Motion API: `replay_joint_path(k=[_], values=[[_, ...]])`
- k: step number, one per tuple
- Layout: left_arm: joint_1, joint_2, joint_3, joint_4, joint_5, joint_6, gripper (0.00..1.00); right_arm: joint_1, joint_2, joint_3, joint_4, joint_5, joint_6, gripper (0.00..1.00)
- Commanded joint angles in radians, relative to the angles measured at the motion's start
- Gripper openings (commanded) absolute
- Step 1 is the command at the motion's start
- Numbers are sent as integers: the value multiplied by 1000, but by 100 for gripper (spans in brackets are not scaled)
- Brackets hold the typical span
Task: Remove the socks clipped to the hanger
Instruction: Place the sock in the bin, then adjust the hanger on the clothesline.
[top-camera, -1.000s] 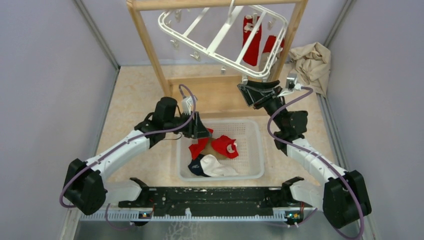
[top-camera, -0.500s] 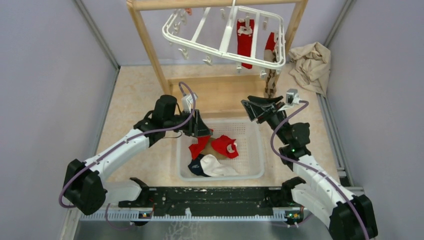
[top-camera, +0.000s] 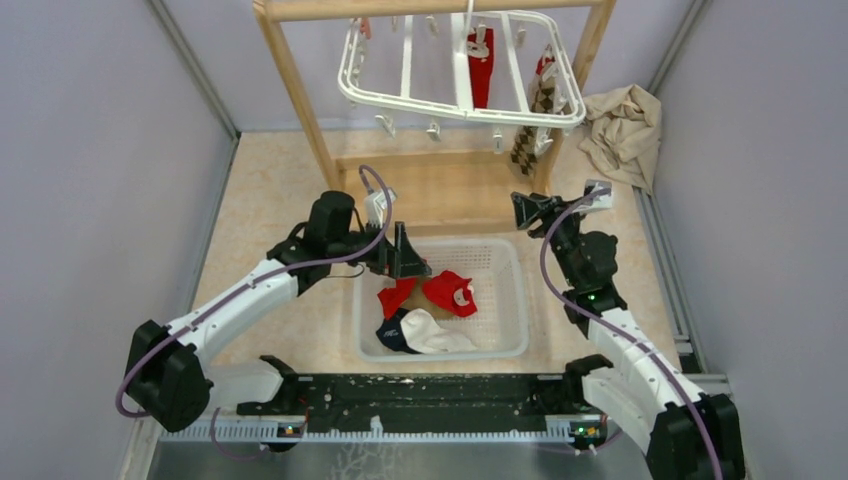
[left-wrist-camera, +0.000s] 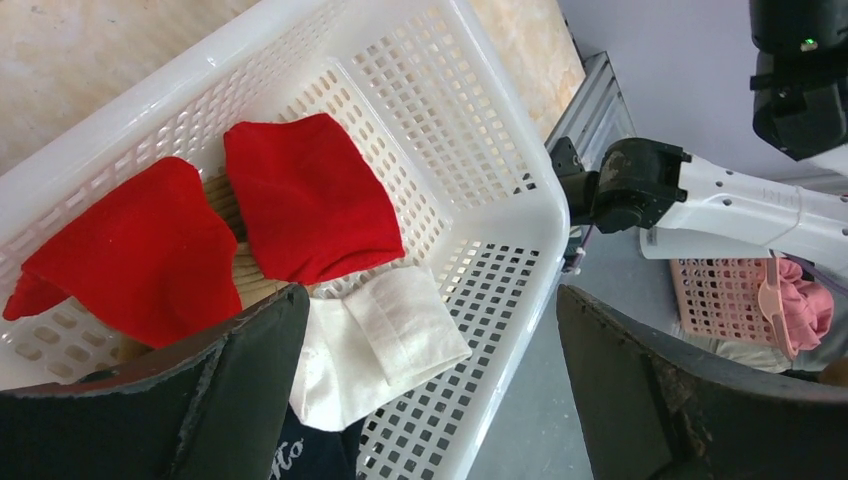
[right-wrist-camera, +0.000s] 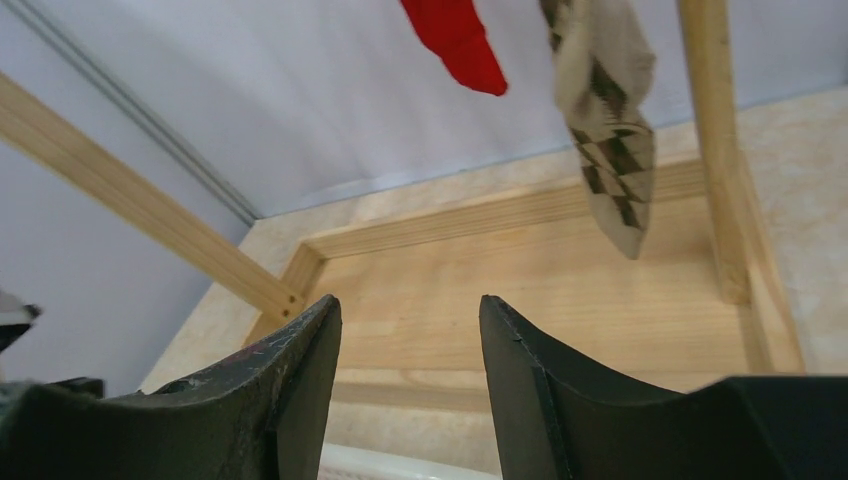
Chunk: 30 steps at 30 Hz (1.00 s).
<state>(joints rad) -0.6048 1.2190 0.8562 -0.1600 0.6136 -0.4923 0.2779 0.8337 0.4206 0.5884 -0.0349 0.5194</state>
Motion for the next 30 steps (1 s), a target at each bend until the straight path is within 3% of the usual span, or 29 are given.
replay_joint_path(k=[1,9,17,30], values=[[-6,-41,32,-4,16,18,99,-63,63,72,40,17,-38,54],[-7,-50,30,-5,27,21,99,-194,200,129,151,-53,-47,54],[-8,-38,32,0,44,26,99,-315,366,150,374,-161,-5,54],[-8,-8,56,-1,52,32,99,-344,601,239,630,-344,96,53]])
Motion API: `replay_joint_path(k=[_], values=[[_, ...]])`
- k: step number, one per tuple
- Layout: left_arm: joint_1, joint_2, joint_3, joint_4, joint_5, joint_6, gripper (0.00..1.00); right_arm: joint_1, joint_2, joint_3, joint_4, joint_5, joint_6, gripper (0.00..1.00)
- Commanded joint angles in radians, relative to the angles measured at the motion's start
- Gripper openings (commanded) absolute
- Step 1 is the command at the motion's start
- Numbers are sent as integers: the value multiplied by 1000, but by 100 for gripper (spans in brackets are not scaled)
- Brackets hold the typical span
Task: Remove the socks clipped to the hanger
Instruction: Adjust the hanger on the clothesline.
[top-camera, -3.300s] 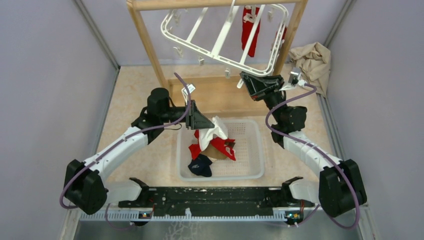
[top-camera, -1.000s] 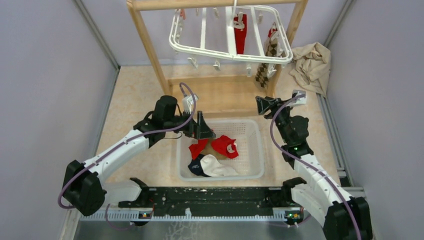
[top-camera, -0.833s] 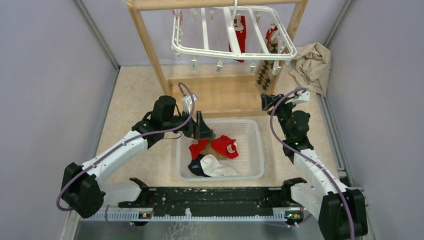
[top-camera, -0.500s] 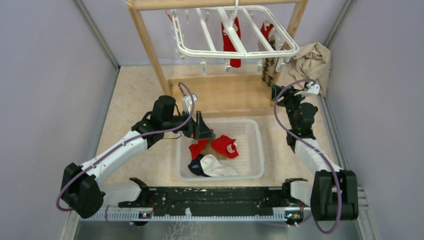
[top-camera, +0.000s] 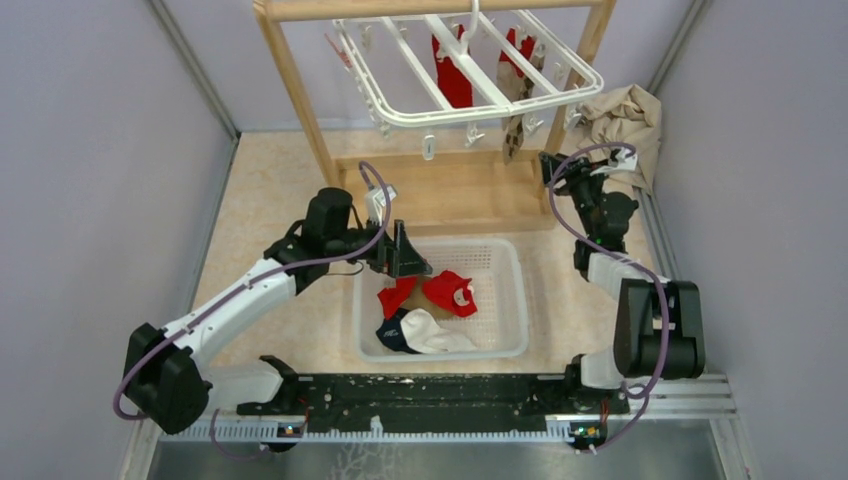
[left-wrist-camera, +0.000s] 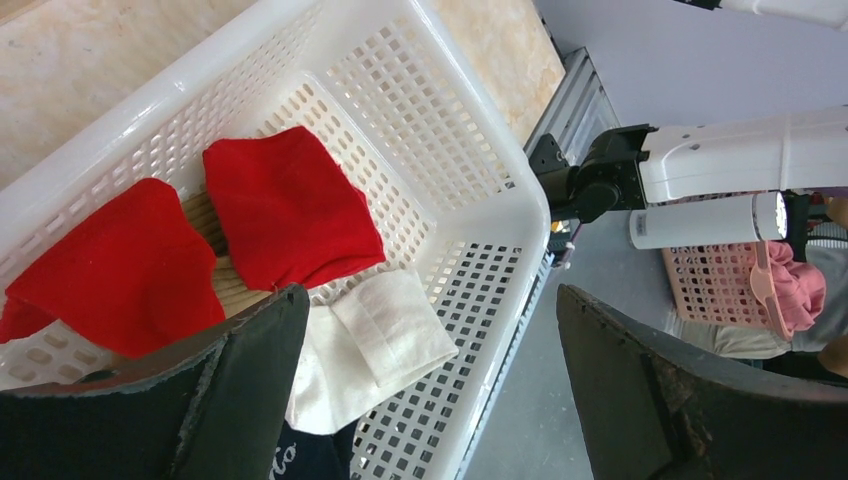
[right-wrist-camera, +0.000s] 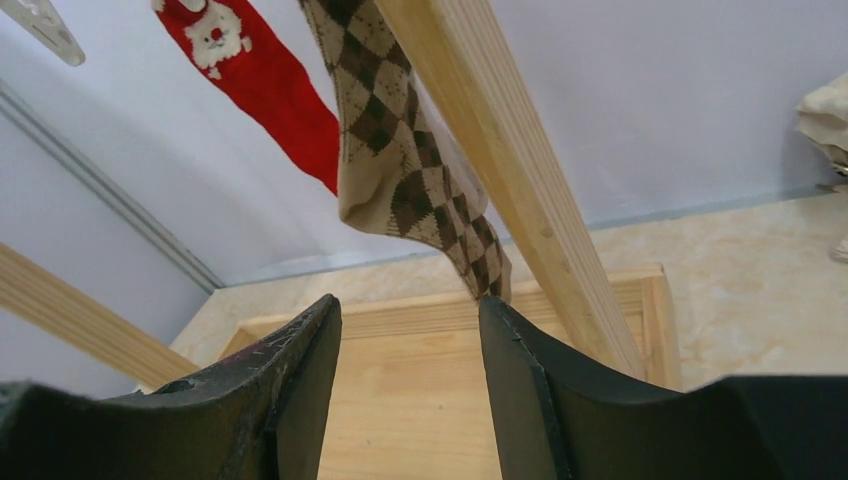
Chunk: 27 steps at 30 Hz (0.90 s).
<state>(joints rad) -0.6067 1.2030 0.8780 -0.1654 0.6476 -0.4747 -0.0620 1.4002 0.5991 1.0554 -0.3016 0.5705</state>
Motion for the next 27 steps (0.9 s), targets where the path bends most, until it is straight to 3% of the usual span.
replay_joint_path(k=[1,16,21,27], values=[[-7,11,36,5,19,15,99,-3,48,68,175,-88,53,53],[-8,42,64,-5,18,22,99,56,219,196,209,-63,58,53],[-8,38,77,-10,15,22,99,56,144,98,233,-43,77,54],[-14,36,84,-4,16,12,99,55,-80,-15,197,-105,52,54]])
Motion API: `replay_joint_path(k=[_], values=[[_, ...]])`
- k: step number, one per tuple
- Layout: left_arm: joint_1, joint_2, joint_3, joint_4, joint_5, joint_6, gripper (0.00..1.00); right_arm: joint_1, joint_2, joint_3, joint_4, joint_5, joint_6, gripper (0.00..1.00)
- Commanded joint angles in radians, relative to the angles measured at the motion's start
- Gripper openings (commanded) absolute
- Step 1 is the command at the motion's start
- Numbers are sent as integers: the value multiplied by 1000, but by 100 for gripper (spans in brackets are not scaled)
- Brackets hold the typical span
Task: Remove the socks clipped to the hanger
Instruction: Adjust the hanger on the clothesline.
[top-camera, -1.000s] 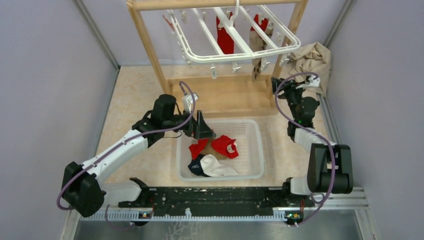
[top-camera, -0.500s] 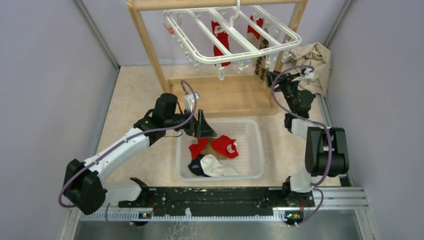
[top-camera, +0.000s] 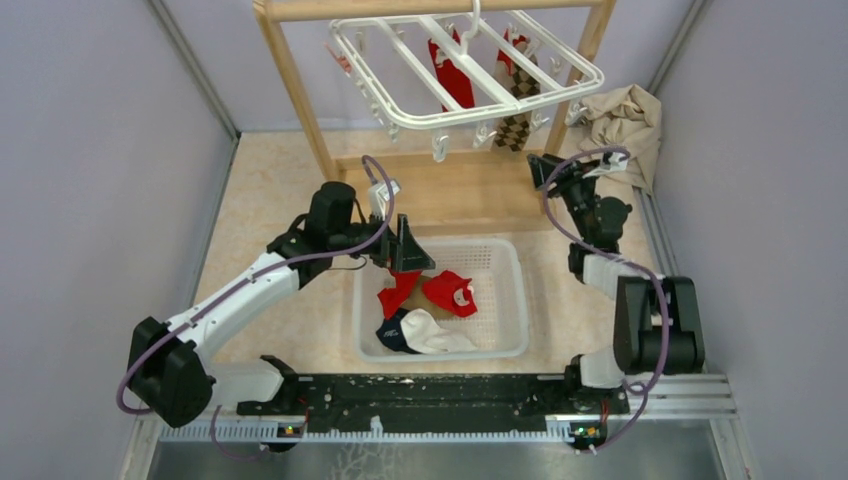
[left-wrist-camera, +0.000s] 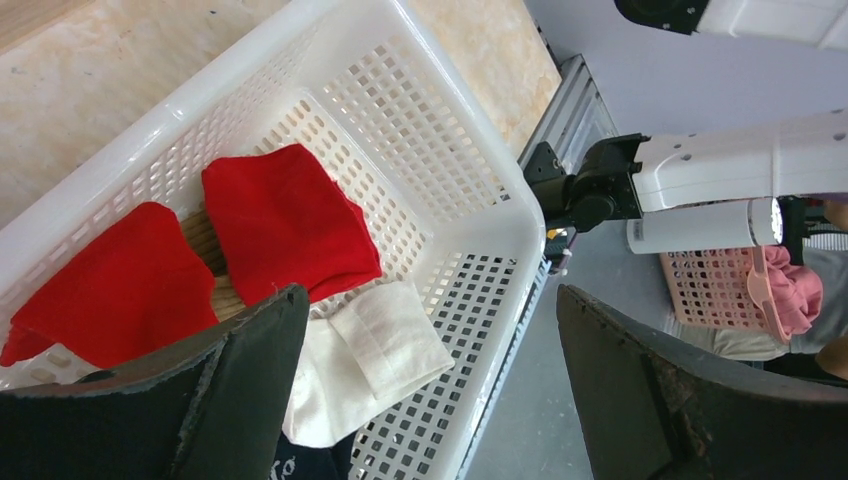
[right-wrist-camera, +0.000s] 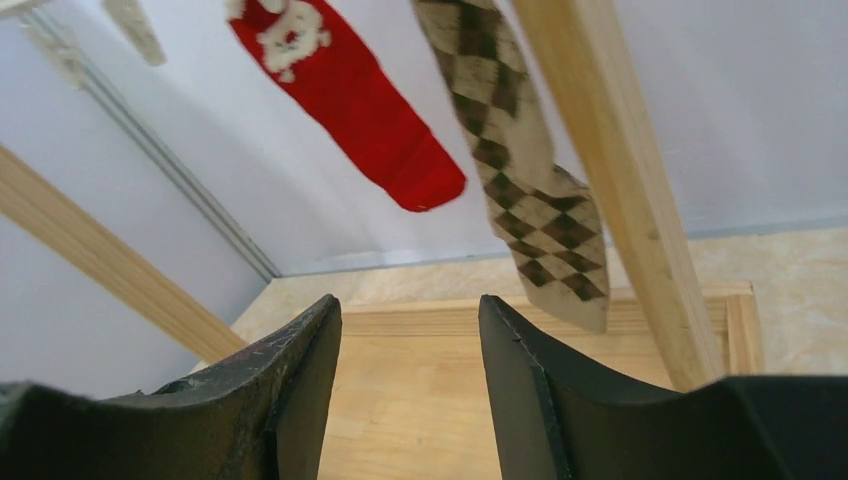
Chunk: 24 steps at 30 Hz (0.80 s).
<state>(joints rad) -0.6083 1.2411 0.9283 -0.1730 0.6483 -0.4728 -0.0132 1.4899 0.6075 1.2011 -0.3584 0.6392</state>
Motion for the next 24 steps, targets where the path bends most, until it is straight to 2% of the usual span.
replay_joint_path(k=[1,7,10,13,24], values=[[-13,-2,33,3,13,8,99,7,-220,-33,23,-63,-24,54],[-36,-5,20,18,2,-2,99,7,-509,-8,-250,-114,-128,54],[-55,-1,18,24,-8,-6,99,7,-575,72,-410,-75,-198,54],[-77,0,21,26,-21,-11,99,7,-567,163,-537,-35,-247,54],[-122,-61,14,-2,-69,-18,99,7,-449,328,-595,6,-271,54]])
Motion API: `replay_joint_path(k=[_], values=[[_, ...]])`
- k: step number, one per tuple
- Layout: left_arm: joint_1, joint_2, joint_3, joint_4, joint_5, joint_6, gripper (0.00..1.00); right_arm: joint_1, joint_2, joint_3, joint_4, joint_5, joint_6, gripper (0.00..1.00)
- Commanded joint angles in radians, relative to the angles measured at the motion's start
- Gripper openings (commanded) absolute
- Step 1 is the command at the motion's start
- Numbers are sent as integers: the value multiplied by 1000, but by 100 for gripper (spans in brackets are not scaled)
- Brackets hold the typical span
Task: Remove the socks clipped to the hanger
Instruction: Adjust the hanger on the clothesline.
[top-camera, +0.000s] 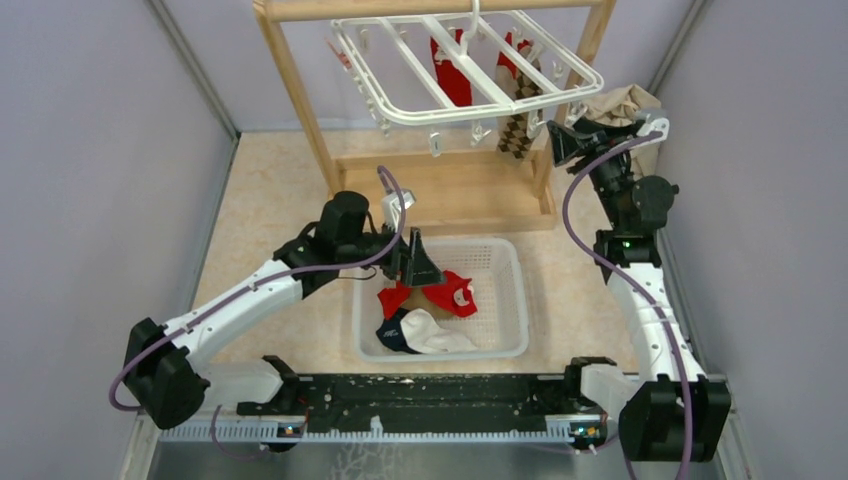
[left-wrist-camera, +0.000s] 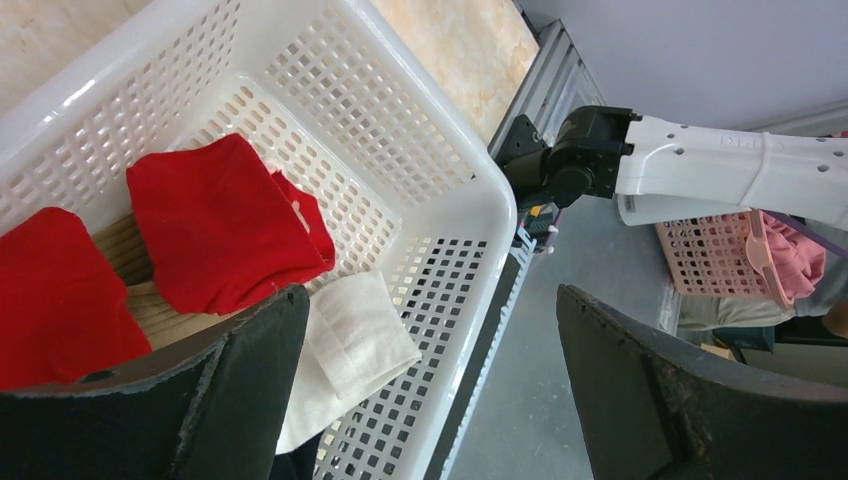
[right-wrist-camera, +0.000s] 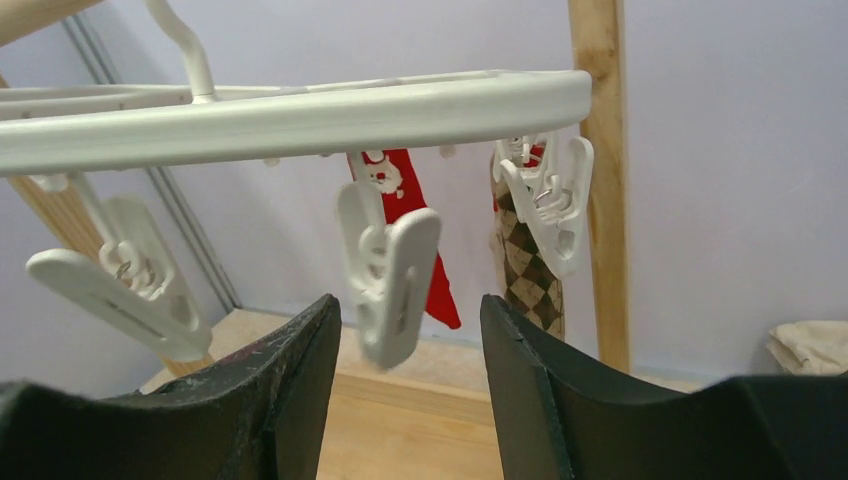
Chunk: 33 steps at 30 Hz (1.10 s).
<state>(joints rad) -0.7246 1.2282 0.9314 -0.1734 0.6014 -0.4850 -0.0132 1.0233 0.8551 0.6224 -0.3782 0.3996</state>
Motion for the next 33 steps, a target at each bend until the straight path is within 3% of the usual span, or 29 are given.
replay_joint_path(k=[1,26,30,33], values=[[-6,-53,11,-5,-24,-5,99,7,22,86,-10,25,-31,54],[-16,-42,33,-21,-29,3,99,7,-10,132,31,67,-47,60],[-16,-40,35,-24,-28,3,99,7,-6,135,53,62,-31,50],[-16,-41,35,-23,-28,3,99,7,0,134,85,34,-14,34]])
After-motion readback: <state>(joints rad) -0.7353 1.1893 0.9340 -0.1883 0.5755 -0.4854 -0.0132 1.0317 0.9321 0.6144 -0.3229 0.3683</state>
